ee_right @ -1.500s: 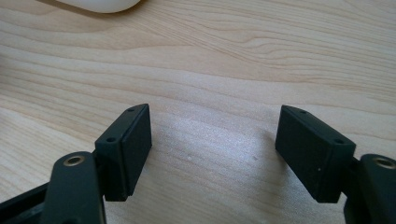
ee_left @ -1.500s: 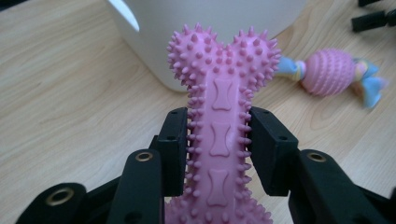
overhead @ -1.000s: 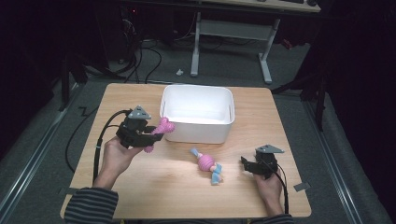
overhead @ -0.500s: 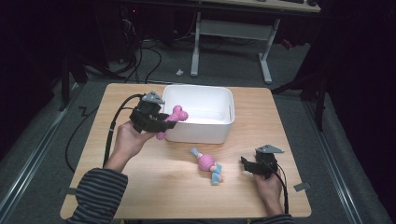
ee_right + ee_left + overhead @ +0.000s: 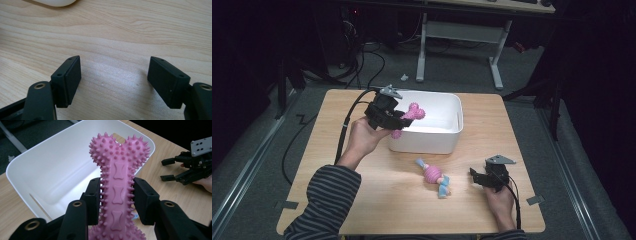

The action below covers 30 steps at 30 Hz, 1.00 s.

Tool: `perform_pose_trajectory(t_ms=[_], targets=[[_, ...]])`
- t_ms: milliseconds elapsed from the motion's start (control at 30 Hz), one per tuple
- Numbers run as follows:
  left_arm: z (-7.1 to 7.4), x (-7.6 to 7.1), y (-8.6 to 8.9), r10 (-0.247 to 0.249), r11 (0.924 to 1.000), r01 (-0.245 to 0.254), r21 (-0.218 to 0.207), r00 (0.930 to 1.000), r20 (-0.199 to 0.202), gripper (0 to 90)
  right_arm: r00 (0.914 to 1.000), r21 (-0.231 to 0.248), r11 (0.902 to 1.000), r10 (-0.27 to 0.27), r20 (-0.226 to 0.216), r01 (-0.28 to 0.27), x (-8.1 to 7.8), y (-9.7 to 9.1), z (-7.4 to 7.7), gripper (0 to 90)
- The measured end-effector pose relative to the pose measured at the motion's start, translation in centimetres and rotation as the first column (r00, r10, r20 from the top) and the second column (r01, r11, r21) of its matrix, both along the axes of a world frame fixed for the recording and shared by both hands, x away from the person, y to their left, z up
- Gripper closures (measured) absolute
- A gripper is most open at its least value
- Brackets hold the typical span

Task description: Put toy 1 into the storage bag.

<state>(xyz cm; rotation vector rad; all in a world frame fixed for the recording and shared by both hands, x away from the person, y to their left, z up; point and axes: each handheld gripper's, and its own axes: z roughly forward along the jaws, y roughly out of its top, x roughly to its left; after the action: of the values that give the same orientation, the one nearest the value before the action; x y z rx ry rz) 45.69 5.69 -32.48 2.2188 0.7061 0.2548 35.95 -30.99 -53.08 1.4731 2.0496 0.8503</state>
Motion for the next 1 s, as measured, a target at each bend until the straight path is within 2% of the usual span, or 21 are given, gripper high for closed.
perform_pose_trajectory(t_ms=[100,433,633,1000], targets=[[0.0,0.4,-0.6,-0.009,0.9998,0.009,0.017,0.9998,0.017,59.7,1.0000,0.000,1.0000,0.001,0.000,-0.001,0.0,0.0,0.0,27.4],[-0.4,2.2,-2.5,-0.027,0.9992,0.026,0.030,0.9995,0.014,59.7,1.0000,0.000,1.0000,0.000,0.000,0.000,0.0,0.0,0.0,27.4],[-1.2,3.2,-3.4,-0.016,0.9996,0.016,0.024,0.9999,0.004,59.6,1.0000,0.000,1.0000,0.000,0.000,0.000,0.0,0.0,0.0,27.4],[-2.9,4.9,-3.9,0.020,0.9996,-0.019,0.019,0.9997,-0.016,59.5,1.0000,-0.001,1.0000,0.001,0.002,-0.001,0.0,0.0,0.0,27.5]])
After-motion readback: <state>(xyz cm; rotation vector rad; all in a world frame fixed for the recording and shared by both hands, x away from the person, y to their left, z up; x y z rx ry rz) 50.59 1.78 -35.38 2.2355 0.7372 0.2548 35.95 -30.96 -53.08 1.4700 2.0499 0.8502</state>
